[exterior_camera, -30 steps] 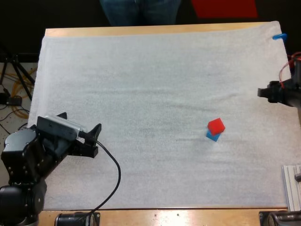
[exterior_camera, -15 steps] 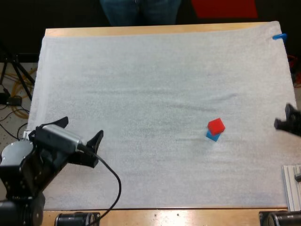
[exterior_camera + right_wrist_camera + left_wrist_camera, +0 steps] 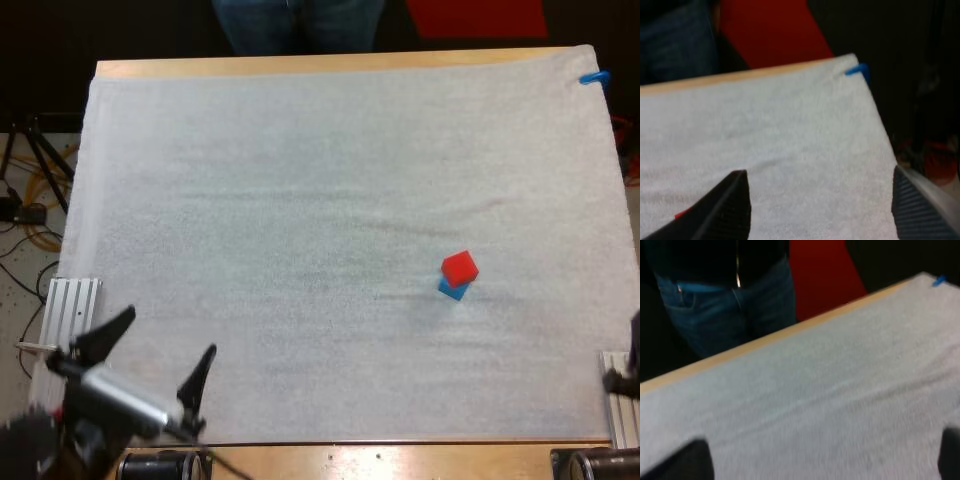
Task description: Stack red cube on blue cube
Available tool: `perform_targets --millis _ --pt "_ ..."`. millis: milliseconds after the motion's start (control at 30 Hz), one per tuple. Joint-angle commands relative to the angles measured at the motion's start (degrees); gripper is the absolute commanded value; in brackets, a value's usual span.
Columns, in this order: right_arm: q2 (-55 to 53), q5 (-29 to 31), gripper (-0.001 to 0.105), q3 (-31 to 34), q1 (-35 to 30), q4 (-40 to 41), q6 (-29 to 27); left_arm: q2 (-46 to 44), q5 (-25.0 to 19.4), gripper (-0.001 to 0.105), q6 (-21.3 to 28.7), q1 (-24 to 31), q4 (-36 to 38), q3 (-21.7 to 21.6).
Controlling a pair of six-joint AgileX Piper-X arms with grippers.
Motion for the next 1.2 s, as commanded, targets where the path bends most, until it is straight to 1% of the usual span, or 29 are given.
perform_targets --millis 0,67,133,167,267,467,600,700,767,800,900,967,1067,1167 --pt "-2.7 1.0 0.059 0.4 -0.2 0.1 -0.8 -2.4 0.5 0.087 0.1 0.1 0.8 0.8" --pt "-7.0 2.0 0.059 1.3 -0.2 1.3 -1.8 -6.9 1.1 0.087 0.1 0.1 1.5 2.0" --pt "-8.8 2.4 0.059 1.7 -0.2 3.5 -2.1 -10.5 1.9 0.087 0.1 0.1 1.7 2.7" --pt "-8.7 3.2 0.059 1.3 -0.2 6.0 -2.0 -12.8 2.1 0.087 -0.1 0.1 1.9 3.0" --pt "-8.4 4.4 0.059 1.9 0.0 8.9 -2.0 -16.6 2.1 0.087 -1.1 0.1 3.7 3.7" --pt "-8.5 4.4 0.059 2.2 0.0 8.5 -1.5 -20.9 2.1 0.087 -1.1 0.1 12.9 4.2" --pt "-8.5 4.4 0.059 2.2 0.0 8.5 -1.5 -20.8 1.6 0.087 -1.0 0.1 15.1 4.3" --pt "-8.5 4.3 0.059 2.2 0.0 8.0 -1.8 -20.8 1.4 0.087 -1.0 0.1 13.4 4.3" --pt "-8.5 4.3 0.059 2.2 0.0 6.1 -3.2 -20.8 1.2 0.087 -1.0 0.1 9.5 5.2" --pt "-8.5 4.3 0.059 2.4 0.0 5.4 -3.7 -20.8 1.2 0.087 -1.0 0.1 8.7 5.5" --pt "-8.4 3.3 0.059 3.6 0.0 1.5 -4.7 -20.8 1.2 0.087 -1.0 0.1 3.0 7.9" --pt "-8.4 0.5 0.059 5.2 0.0 -1.0 -4.6 -20.7 0.0 0.087 -1.0 0.1 -0.4 10.2" --pt "-8.2 -3.7 0.059 7.2 0.0 -1.9 -4.6 -20.7 -1.7 0.087 -1.1 0.1 -2.7 13.1" --pt "-8.2 -4.3 0.059 9.1 0.0 -1.7 -4.6 -20.7 -2.3 0.087 -1.6 0.1 -3.2 15.2"
